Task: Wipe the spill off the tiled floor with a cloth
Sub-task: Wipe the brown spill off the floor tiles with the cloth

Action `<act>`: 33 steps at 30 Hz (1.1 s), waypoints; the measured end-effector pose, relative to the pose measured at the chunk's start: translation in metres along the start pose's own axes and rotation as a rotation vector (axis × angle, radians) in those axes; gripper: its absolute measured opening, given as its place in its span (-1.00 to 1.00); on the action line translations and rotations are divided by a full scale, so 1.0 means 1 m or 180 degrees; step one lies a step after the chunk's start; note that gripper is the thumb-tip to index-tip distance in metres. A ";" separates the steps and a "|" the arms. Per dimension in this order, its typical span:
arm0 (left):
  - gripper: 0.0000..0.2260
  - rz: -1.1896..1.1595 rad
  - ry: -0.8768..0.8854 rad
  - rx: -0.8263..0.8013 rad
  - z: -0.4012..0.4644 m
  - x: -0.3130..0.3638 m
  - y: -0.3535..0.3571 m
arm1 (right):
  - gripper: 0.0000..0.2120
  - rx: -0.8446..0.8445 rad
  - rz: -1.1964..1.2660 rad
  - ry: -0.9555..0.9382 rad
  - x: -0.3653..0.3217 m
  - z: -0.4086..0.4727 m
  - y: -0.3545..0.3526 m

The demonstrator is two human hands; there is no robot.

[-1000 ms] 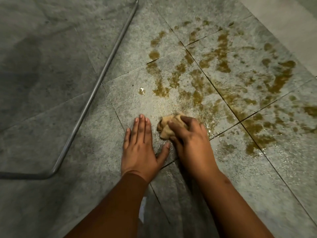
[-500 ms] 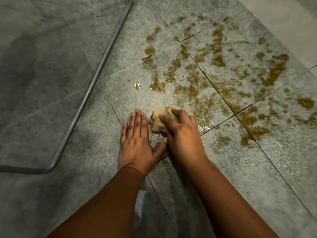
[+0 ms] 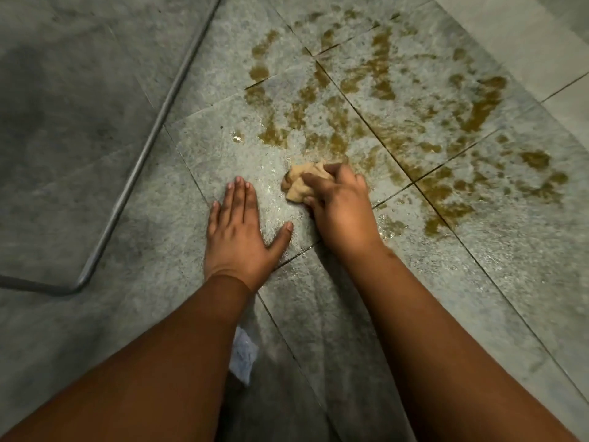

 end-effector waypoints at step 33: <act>-0.26 0.0027 0.0313 -0.0248 -0.090 0.015 0.018 | -0.67 0.0085 0.0058 0.0139 -0.001 -0.089 0.028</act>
Point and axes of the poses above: each hand's wrist, its own z-axis towards the middle knuckle, its own y-axis out of the palm, x = y × z, the point moved 5 cm from there along z, towards the middle knuckle, and after that the axes turned 13 degrees about -x, right-handed, at the moved point
